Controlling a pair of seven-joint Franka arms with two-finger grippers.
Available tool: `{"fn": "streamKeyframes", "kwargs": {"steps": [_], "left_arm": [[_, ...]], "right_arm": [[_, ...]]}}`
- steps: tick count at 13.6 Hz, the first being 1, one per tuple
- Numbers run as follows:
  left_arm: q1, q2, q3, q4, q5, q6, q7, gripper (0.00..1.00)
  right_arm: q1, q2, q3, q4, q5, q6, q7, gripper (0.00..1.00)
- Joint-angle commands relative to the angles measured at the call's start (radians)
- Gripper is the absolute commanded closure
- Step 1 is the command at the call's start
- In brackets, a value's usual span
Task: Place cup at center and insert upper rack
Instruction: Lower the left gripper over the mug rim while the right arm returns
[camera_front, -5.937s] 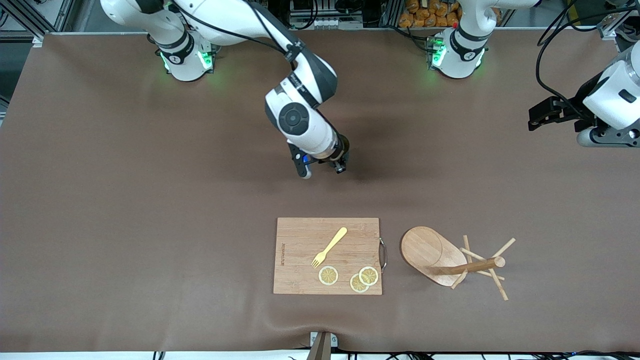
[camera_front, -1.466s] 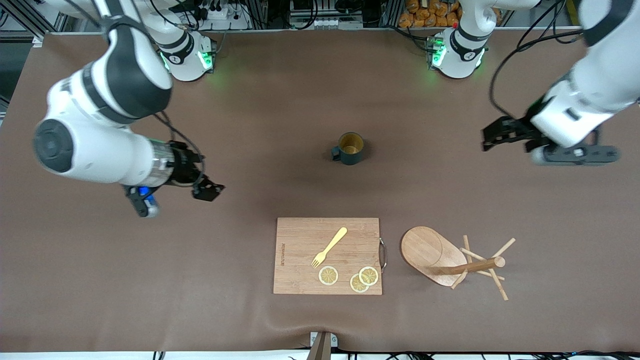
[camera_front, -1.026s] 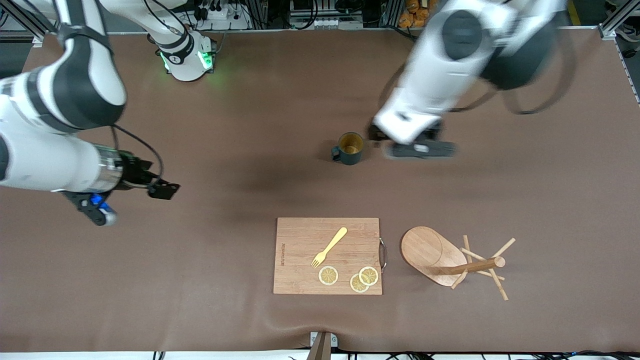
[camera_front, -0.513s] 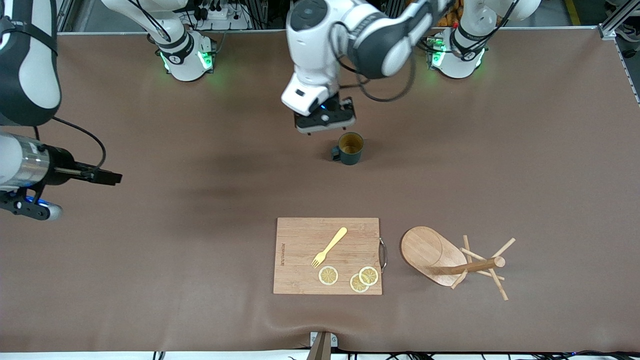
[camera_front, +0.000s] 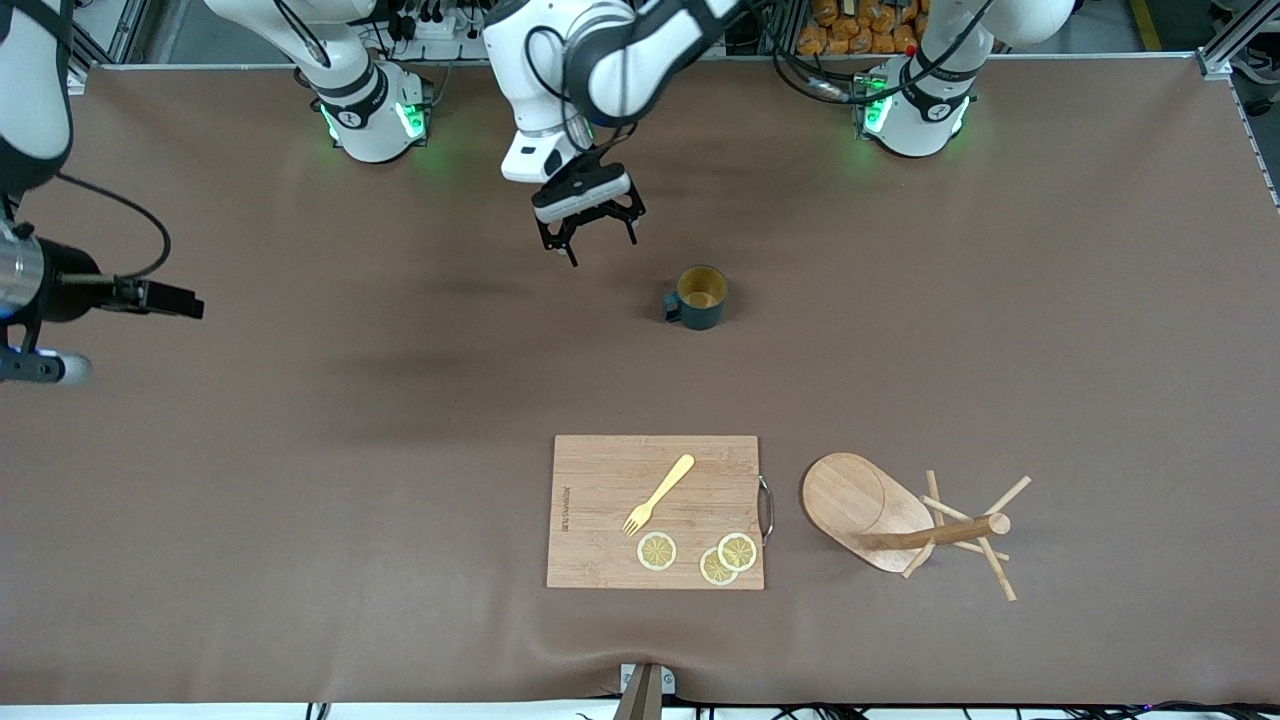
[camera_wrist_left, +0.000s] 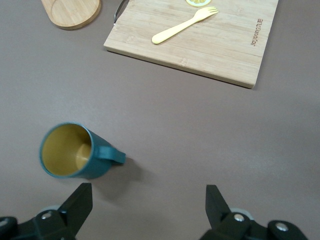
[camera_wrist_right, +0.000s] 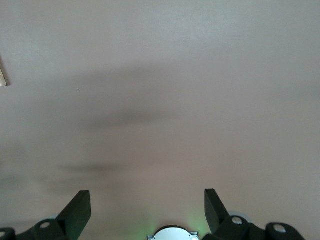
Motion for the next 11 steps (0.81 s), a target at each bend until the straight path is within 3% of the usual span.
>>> {"fn": "streamKeyframes", "kwargs": {"steps": [1,3,6,8,11], "left_arm": [[-0.066,0.086,0.011,0.014,0.137,-0.004,-0.148,0.0],[-0.074,0.125,0.011,0.014,0.218,-0.004,-0.239,0.0],[-0.114,0.18,0.012,0.008,0.332,-0.09,-0.418,0.0],[-0.142,0.235,0.012,0.007,0.418,-0.139,-0.545,0.0],[-0.155,0.275,0.012,0.008,0.461,-0.21,-0.627,0.0]], "right_arm": [[-0.02,-0.161,0.02,-0.209,-0.036,0.098,-0.021,0.0],[-0.02,-0.183,0.02,-0.22,-0.048,0.118,-0.02,0.0],[-0.026,-0.158,0.02,-0.107,-0.059,0.103,-0.017,0.0],[-0.004,-0.119,0.028,-0.056,-0.164,0.078,-0.017,0.0],[-0.001,-0.086,0.028,-0.001,-0.164,0.044,-0.009,0.0]]}}
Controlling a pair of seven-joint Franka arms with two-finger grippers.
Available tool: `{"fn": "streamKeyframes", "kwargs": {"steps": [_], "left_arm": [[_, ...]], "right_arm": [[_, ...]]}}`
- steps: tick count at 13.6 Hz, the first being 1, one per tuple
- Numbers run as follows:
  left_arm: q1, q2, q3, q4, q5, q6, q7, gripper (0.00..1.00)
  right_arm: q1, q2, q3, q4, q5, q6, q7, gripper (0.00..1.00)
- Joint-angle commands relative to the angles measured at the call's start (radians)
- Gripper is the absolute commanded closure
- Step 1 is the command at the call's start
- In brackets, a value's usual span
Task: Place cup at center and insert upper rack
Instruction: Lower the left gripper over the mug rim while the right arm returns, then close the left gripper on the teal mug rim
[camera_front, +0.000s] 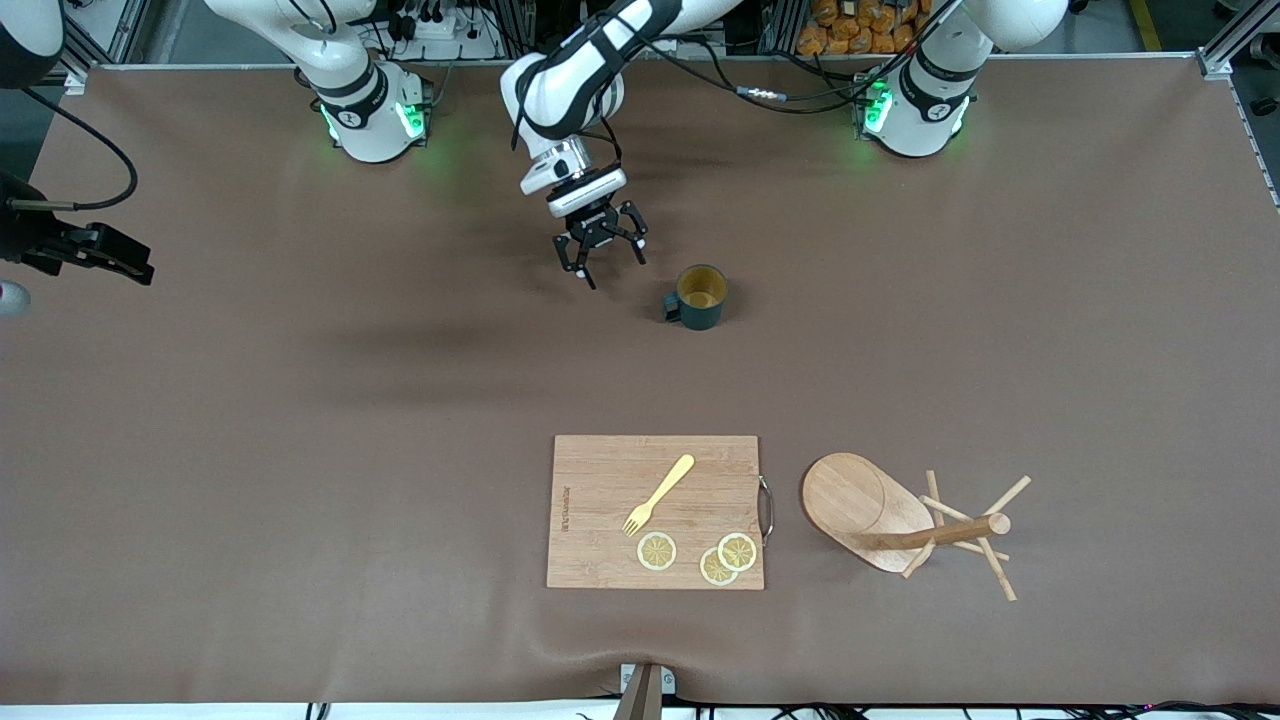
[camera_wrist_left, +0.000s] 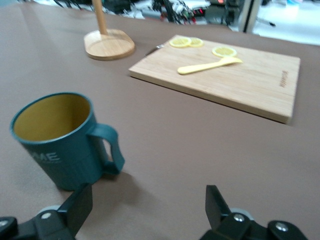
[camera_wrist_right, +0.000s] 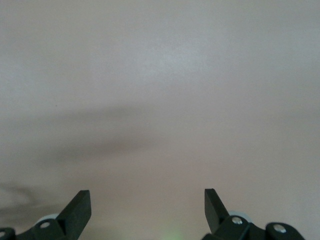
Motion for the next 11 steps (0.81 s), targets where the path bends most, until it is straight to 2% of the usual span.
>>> {"fn": "streamKeyframes", "kwargs": {"steps": [1,3,6,9,11], "left_arm": [[-0.017,0.036,0.011,0.016,0.047,-0.056,-0.047,0.0],[-0.017,0.062,0.011,0.016,0.076,-0.079,-0.048,0.0],[-0.017,0.094,0.017,0.016,0.128,-0.089,-0.06,0.0],[-0.016,0.133,0.02,0.016,0.239,-0.093,-0.06,0.0],[-0.011,0.143,0.024,0.021,0.248,-0.093,-0.062,0.0]], "right_arm": [[-0.004,0.043,0.007,0.08,-0.027,-0.032,0.0,0.0],[-0.01,0.043,0.006,0.09,-0.018,-0.035,0.0,0.0],[-0.046,0.04,0.001,0.125,0.096,-0.071,-0.011,0.0],[-0.051,0.043,0.0,0.129,0.166,-0.076,0.001,0.0],[-0.056,0.042,0.0,0.134,0.165,-0.081,0.07,0.0]]}}
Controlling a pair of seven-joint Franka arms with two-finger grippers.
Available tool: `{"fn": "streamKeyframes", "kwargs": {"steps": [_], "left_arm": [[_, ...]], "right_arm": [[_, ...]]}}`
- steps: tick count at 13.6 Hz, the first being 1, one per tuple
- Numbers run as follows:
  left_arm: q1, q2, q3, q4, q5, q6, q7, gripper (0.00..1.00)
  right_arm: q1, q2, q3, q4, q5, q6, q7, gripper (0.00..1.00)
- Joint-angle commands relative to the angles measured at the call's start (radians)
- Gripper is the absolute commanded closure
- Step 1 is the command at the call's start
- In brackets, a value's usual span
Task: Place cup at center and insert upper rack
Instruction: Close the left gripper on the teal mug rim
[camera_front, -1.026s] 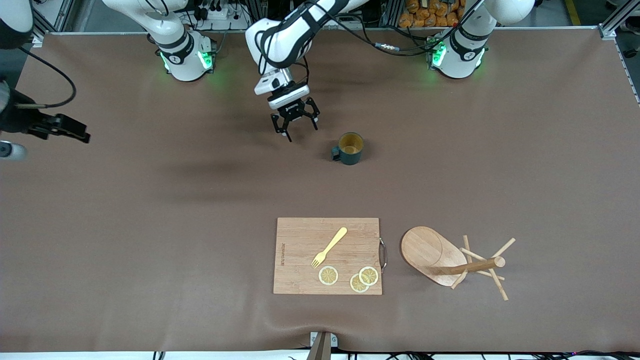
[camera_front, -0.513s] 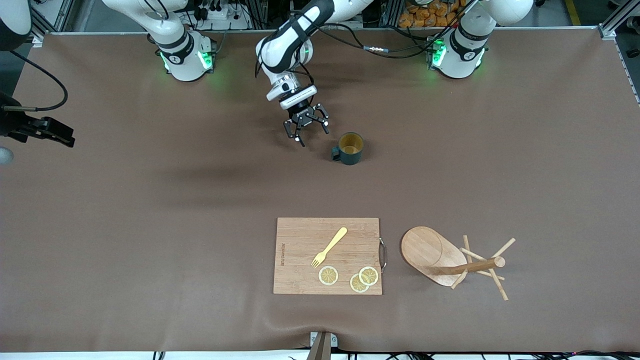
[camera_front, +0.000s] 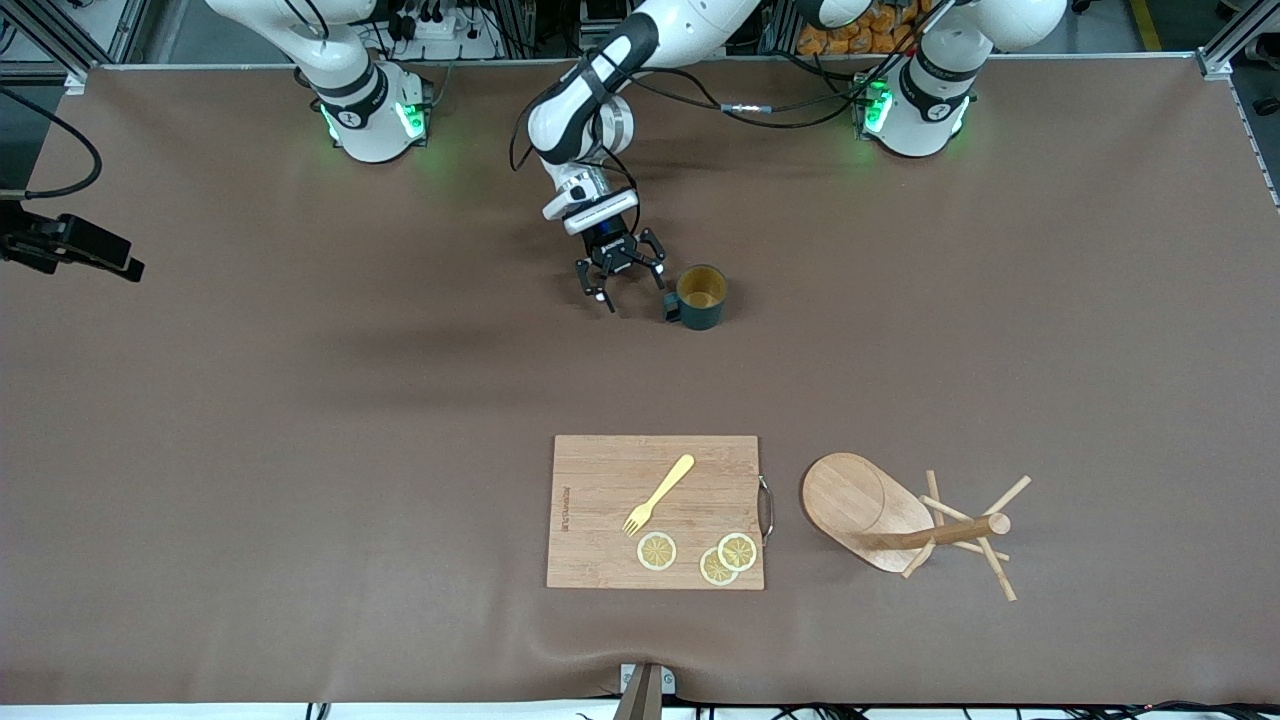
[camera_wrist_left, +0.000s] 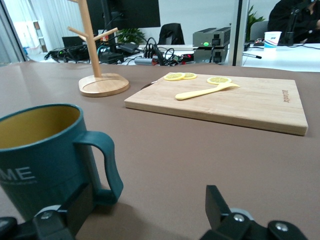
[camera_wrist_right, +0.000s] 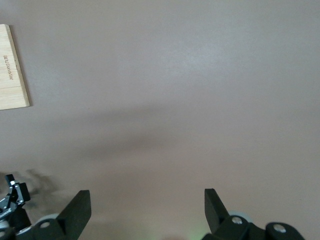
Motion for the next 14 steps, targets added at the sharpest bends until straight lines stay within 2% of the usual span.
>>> {"fn": "streamKeyframes", "kwargs": {"steps": [1,3,6,8,10,14], "left_arm": [[-0.002,0.017,0.016,0.02,0.029,-0.018,-0.01,0.0],[0.0,0.02,0.033,0.021,0.029,-0.018,-0.01,0.0],[0.001,0.029,0.054,0.023,0.046,-0.016,-0.007,0.0],[0.007,0.043,0.057,0.023,0.05,-0.016,-0.008,0.0],[0.007,0.055,0.07,0.024,0.056,-0.012,-0.01,0.0],[0.013,0.063,0.07,0.029,0.076,-0.006,-0.015,0.0]], "right_arm": [[-0.014,0.013,0.011,0.039,0.029,-0.021,0.075,0.0],[0.018,0.008,0.018,0.082,-0.021,-0.024,0.073,0.0],[0.018,0.008,0.017,0.078,-0.026,-0.019,0.066,0.0],[0.006,0.011,0.014,0.082,-0.02,-0.018,0.069,0.0],[-0.038,0.013,0.012,0.082,0.04,-0.015,0.064,0.0],[-0.034,0.008,0.017,0.082,0.038,-0.016,0.064,0.0]]}}
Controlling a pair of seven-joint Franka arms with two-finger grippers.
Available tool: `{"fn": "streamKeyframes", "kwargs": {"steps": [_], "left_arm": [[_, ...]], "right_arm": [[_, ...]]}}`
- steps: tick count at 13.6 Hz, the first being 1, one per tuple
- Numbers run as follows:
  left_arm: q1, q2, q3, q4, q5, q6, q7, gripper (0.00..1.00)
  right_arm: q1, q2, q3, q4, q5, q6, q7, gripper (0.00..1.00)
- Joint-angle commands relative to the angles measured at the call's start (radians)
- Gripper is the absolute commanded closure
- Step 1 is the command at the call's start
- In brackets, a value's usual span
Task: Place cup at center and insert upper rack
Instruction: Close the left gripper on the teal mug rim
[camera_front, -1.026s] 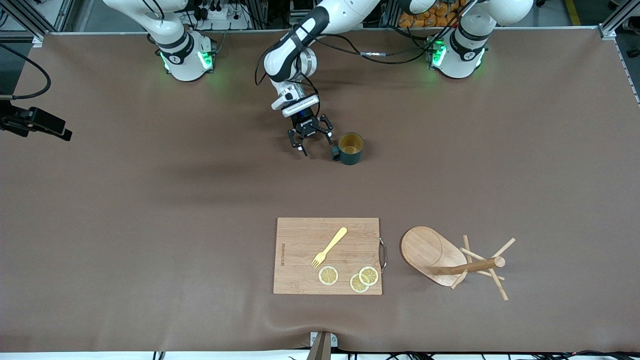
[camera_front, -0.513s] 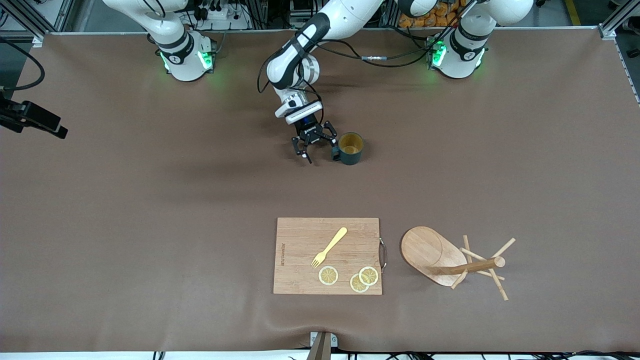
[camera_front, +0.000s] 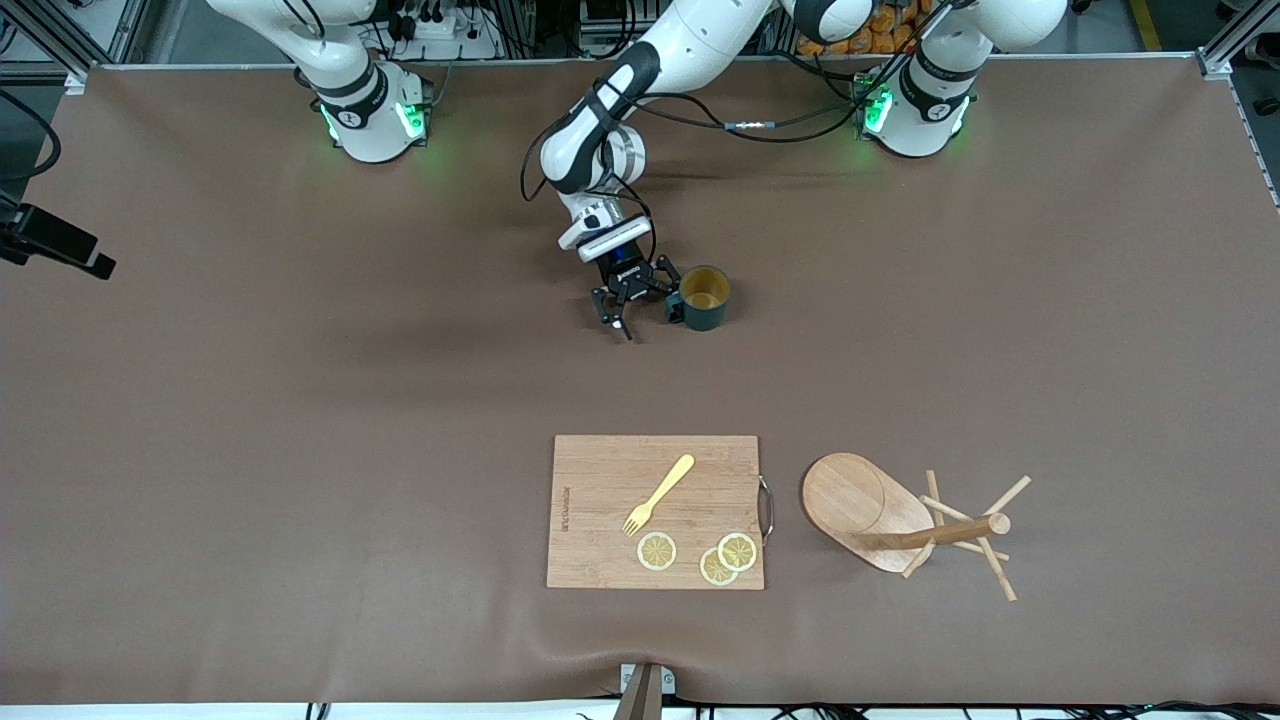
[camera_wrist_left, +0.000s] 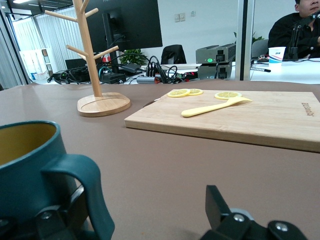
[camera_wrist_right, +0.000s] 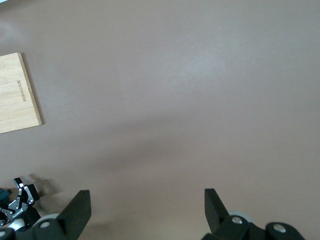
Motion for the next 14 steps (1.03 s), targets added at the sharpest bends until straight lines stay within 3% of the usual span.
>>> {"fn": "streamKeyframes", "kwargs": {"steps": [1,2,3,11,14], "left_arm": [[0.005,0.013,0.001,0.027,0.021,0.0,-0.032,0.32],[0.01,0.01,0.001,0.027,0.021,0.014,-0.058,0.72],[0.013,0.01,0.001,0.026,0.027,0.017,-0.06,1.0],[0.019,-0.002,-0.001,0.027,0.032,0.017,-0.091,1.0],[0.062,-0.063,-0.01,0.027,0.029,0.036,-0.114,1.0]], "right_arm": [[-0.01,0.008,0.011,0.023,0.015,-0.006,0.008,0.0],[-0.01,0.008,0.012,0.023,0.015,0.001,0.008,0.0],[-0.01,0.01,0.011,0.023,0.015,0.018,0.008,0.0],[-0.002,0.008,0.012,0.022,0.014,0.015,0.008,0.0],[-0.002,0.008,0.012,0.022,0.014,0.014,0.008,0.0]]}}
